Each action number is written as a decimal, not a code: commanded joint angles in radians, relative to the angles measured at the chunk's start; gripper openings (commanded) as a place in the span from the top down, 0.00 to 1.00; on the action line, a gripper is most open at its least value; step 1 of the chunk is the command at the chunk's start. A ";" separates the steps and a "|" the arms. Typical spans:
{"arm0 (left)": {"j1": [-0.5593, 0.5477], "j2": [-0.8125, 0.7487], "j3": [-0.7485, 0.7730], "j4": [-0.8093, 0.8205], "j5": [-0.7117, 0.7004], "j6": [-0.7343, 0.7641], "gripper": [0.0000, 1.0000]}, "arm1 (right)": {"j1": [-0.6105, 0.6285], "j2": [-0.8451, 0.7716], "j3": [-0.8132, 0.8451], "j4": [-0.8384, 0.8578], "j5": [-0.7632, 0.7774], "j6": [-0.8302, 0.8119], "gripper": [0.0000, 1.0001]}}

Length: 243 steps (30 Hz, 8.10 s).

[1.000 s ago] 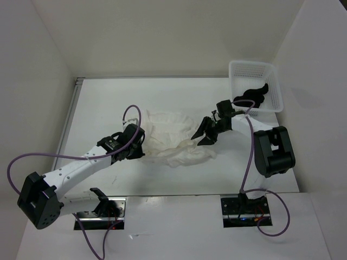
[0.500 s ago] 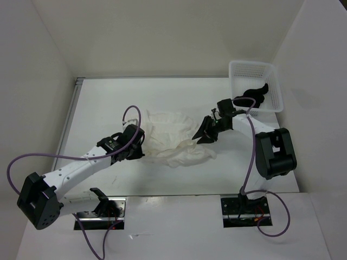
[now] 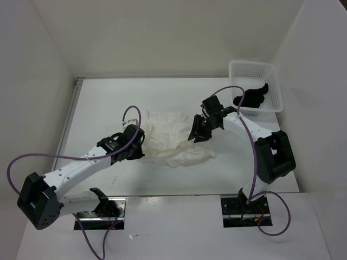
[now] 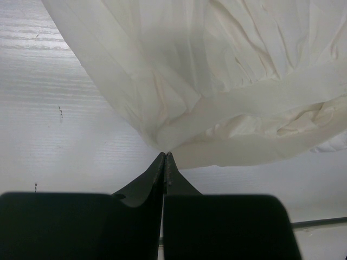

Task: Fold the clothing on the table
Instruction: Flatten the skirt out, then fold the skirt

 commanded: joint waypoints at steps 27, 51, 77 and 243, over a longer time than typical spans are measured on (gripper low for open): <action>0.006 -0.005 -0.003 0.006 -0.004 0.001 1.00 | 0.264 -0.121 0.154 -0.144 0.425 -0.005 0.65; 0.006 -0.014 -0.003 0.006 -0.004 0.001 1.00 | 0.292 -0.027 0.042 -0.155 0.529 -0.014 0.65; 0.006 -0.120 0.092 -0.089 -0.030 0.007 1.00 | 0.316 -0.240 0.031 -0.251 0.684 0.016 1.00; 0.310 0.325 -0.220 0.710 0.542 -0.376 1.00 | -0.095 -0.535 -0.604 0.298 0.188 0.519 0.47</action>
